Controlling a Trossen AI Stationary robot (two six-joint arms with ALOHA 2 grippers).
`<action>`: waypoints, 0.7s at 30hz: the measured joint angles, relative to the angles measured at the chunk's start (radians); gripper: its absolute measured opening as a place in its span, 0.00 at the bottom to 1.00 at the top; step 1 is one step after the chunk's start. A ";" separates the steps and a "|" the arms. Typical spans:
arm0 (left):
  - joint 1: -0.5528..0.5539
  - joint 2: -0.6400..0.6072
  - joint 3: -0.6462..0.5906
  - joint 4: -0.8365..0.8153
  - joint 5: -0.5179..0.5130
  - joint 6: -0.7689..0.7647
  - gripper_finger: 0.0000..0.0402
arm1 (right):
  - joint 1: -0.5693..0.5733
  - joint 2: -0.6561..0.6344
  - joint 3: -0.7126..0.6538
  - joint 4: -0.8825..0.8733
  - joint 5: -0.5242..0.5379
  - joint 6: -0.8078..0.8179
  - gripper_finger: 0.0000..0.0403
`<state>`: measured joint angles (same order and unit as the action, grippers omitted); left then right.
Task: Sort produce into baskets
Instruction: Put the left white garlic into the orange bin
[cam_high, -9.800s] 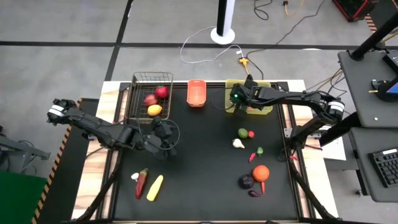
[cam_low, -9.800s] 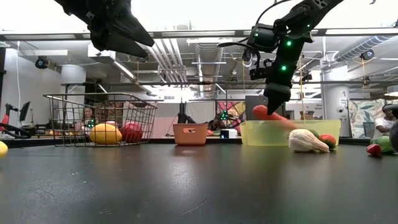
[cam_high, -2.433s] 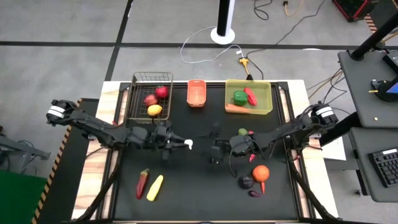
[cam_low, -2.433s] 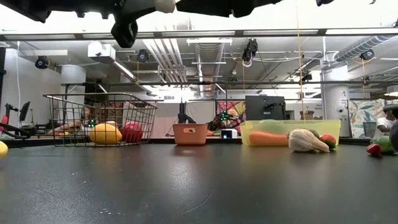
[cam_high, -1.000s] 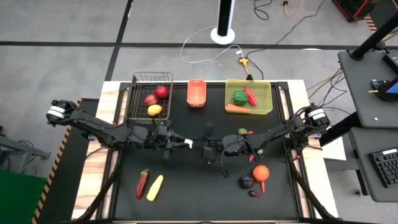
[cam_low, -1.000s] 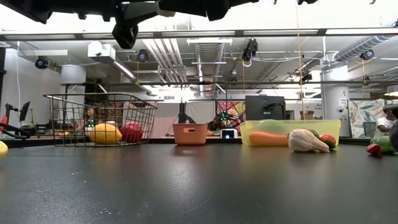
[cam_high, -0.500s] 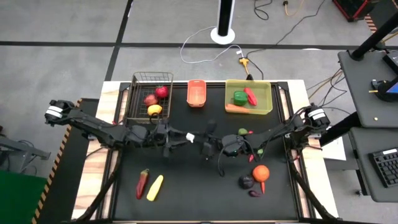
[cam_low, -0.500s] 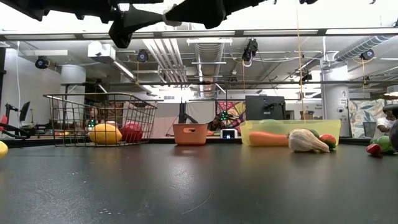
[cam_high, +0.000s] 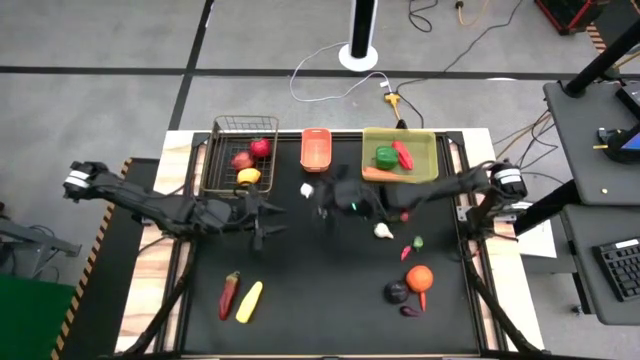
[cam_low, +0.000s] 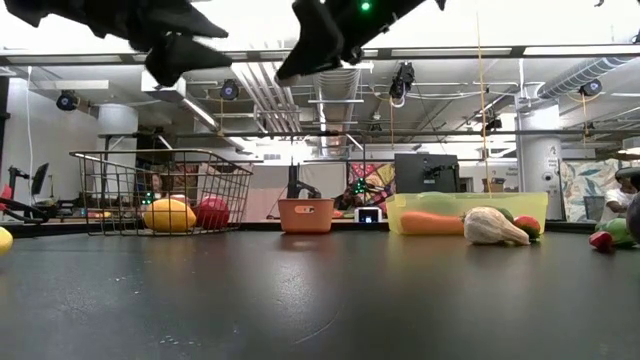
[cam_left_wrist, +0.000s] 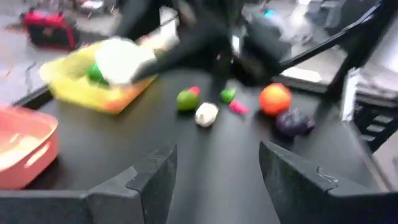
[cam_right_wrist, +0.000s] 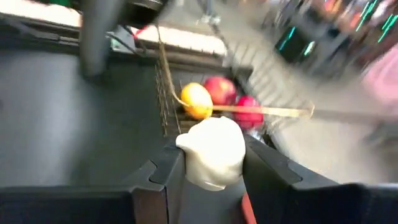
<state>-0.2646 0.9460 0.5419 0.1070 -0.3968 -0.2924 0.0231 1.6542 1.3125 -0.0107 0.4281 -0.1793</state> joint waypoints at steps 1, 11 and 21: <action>0.000 -0.011 0.000 -0.038 -0.009 -0.018 0.52 | -0.033 0.004 0.029 -0.052 -0.038 0.044 0.32; 0.000 -0.059 0.000 -0.343 -0.077 -0.209 0.52 | -0.334 0.123 0.203 -0.269 -0.322 0.234 0.32; 0.000 -0.093 0.000 -0.541 -0.093 -0.296 0.52 | -0.454 0.311 0.313 -0.290 -0.383 0.260 0.32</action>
<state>-0.2646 0.8529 0.5415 -0.4344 -0.4896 -0.5884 -0.4312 1.9652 1.6250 -0.3010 0.0448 0.0810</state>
